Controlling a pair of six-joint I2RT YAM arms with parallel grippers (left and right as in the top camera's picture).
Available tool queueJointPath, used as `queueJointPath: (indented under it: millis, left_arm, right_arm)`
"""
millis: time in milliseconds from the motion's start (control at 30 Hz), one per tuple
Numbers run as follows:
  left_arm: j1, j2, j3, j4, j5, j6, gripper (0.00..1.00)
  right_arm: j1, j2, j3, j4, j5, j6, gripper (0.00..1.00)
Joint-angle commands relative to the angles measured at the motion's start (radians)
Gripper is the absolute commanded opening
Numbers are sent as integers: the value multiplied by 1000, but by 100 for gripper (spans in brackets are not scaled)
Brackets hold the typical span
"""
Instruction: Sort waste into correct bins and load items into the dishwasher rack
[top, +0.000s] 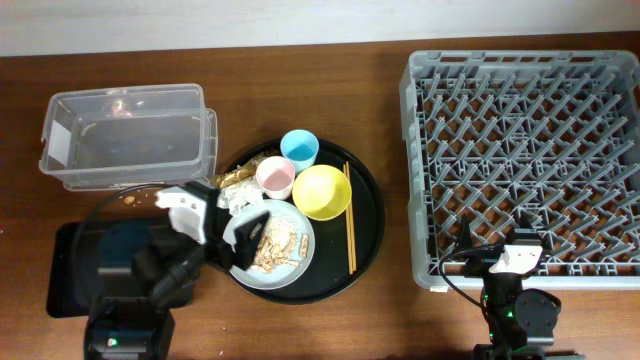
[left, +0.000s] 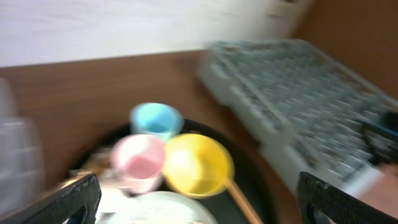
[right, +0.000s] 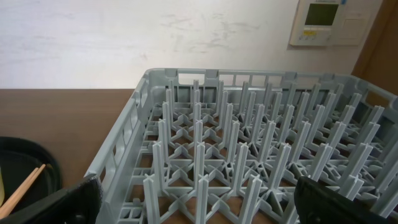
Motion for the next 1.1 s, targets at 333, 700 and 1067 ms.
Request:
queueJointPath:
  millis: [333, 700, 1067]
  left_arm:
    - [288, -56, 14, -138, -566, -208, 99]
    - [193, -56, 13, -161, -449, -209, 99]
    - [164, -56, 13, -167, -831, -322, 99]
  right_arm:
    - [-6, 1, -10, -1, -1, 7, 99]
    - [-5, 1, -10, 57, -927, 715, 99]
    - [-6, 7, 97, 399, -922, 1354, 96]
